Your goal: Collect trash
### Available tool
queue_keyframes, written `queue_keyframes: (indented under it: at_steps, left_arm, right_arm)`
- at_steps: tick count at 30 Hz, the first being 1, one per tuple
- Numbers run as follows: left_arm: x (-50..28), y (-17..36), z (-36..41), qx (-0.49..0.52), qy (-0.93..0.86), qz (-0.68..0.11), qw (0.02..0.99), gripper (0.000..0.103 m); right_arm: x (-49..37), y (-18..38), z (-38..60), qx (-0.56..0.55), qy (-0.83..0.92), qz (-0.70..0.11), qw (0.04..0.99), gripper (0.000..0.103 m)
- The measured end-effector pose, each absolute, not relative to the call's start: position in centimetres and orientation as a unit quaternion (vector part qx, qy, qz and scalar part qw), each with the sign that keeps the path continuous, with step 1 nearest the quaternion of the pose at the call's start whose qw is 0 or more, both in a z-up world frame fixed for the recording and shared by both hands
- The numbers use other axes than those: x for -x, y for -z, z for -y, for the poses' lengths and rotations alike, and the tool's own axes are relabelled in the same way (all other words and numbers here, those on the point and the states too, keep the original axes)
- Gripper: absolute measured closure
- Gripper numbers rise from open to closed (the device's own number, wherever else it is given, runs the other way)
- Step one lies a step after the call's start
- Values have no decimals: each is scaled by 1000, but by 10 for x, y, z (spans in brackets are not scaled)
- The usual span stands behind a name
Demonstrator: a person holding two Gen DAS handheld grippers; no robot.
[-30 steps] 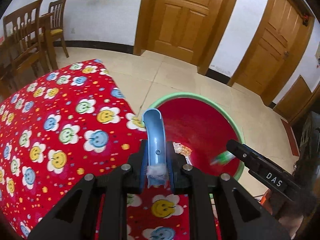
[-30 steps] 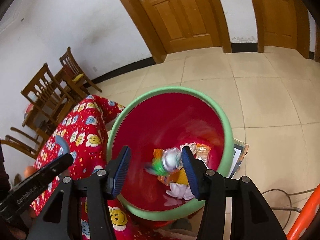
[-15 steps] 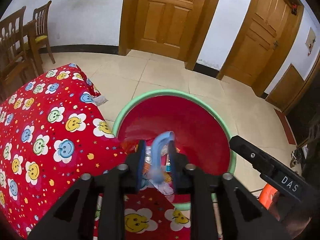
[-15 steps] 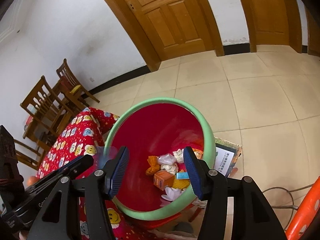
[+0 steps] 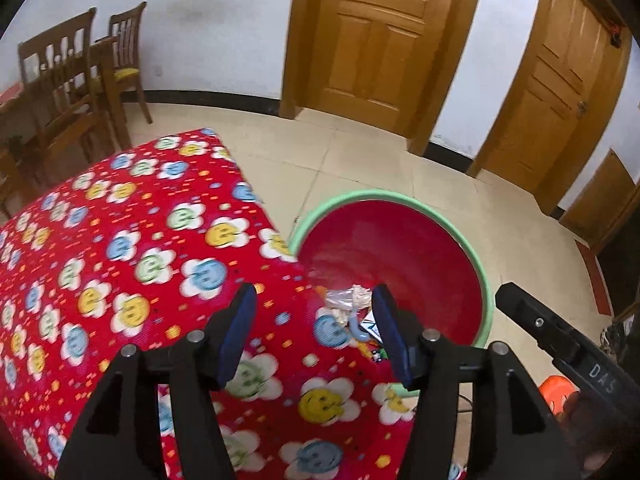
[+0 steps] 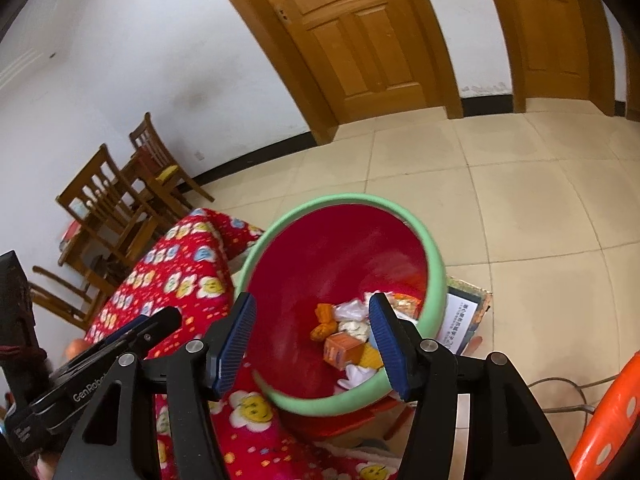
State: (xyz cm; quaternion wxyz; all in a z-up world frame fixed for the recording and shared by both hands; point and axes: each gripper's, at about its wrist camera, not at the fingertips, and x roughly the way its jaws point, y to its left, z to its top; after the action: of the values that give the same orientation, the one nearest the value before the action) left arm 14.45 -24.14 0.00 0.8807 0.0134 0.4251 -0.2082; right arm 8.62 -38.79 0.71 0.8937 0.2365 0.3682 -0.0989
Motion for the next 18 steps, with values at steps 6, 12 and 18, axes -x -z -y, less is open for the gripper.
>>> queue_keyframes:
  at_steps: [6,12,18]
  left_arm:
    - [-128,-15,207,-1,174,-418,892,36]
    - [-107,-33,172,7,137,-399,907,27]
    - [-84,-51,139,15,101,-381,919,23]
  right_arm:
    - [-79,-23,358,-224,73,-362,902,32]
    - [-68,-36,330,-205,50,-356,911,29]
    - [-57,-49,303,-186,28,-351,917,27]
